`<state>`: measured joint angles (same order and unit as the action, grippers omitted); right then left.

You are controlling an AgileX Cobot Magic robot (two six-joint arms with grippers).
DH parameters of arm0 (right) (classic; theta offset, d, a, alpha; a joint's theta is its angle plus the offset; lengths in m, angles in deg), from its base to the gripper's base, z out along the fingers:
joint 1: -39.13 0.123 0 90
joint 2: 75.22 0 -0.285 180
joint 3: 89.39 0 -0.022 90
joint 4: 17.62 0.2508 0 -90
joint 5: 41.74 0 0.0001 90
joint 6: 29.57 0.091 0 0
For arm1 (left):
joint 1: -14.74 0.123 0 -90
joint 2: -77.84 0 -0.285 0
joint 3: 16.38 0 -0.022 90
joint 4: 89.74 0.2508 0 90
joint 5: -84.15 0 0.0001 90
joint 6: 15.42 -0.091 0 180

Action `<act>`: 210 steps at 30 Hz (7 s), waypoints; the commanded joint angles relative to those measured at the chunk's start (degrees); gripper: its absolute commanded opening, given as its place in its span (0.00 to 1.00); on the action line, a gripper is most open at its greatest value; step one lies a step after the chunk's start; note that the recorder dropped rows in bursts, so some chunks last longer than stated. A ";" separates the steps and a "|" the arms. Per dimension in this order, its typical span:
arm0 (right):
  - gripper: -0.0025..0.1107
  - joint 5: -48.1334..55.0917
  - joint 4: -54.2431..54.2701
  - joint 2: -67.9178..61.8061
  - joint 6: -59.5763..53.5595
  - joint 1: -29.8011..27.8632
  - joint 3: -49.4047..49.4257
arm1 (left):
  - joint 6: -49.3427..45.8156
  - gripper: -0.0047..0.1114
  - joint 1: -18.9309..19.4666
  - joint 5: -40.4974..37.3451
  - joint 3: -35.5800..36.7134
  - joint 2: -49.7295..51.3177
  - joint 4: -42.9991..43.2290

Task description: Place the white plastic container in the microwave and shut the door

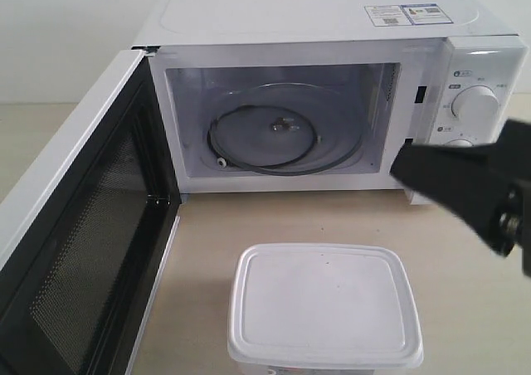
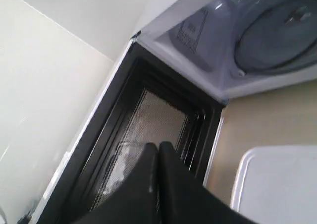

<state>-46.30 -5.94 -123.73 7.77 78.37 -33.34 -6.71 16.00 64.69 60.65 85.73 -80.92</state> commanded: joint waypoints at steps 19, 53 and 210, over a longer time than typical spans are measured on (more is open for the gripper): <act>0.02 -16.87 17.92 -25.17 -0.64 25.24 10.73 | 0.23 0.07 -0.34 0.07 0.19 -0.10 -0.39; 0.02 -37.73 60.98 -35.40 -57.45 25.24 6.74 | 0.23 0.07 -0.34 0.07 0.19 -0.10 -0.39; 0.02 49.79 88.26 -48.56 -118.80 -29.58 1.57 | 0.23 0.07 -0.34 0.07 0.19 -0.10 -0.39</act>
<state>2.44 81.86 -171.75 -110.35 49.21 -30.45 -6.71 16.00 64.69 60.65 85.73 -80.92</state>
